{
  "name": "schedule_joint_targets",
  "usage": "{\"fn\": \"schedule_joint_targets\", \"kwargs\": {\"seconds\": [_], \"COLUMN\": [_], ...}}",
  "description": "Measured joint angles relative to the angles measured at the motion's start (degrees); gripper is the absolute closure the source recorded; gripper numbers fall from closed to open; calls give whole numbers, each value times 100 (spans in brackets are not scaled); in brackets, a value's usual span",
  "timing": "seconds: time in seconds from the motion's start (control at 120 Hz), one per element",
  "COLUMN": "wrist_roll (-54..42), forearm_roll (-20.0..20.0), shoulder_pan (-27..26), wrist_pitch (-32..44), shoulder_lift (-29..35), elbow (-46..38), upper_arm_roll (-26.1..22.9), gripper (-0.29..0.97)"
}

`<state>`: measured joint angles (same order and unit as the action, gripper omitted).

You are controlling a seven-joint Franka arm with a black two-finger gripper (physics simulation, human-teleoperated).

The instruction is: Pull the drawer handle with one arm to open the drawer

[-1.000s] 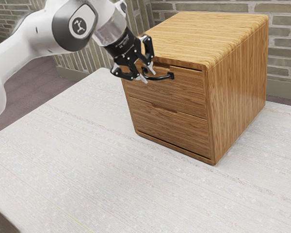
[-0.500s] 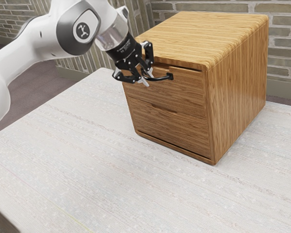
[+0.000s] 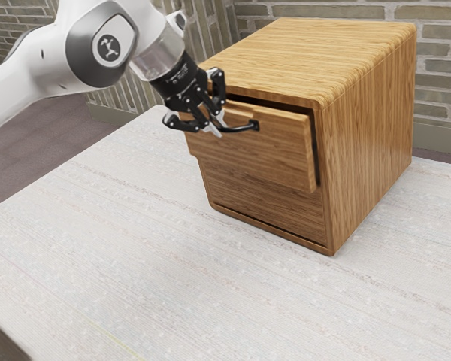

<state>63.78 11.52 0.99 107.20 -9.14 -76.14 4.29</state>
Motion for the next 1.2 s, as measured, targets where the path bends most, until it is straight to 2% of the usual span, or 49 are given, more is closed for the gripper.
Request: {"fn": "schedule_joint_targets", "kwargs": {"seconds": [1.2], "wrist_roll": [38], "forearm_roll": [129], "shoulder_pan": [86], "wrist_pitch": [301], "shoulder_lift": [1147], "elbow": [-1541], "upper_arm_roll": [-34], "gripper": [68]}}
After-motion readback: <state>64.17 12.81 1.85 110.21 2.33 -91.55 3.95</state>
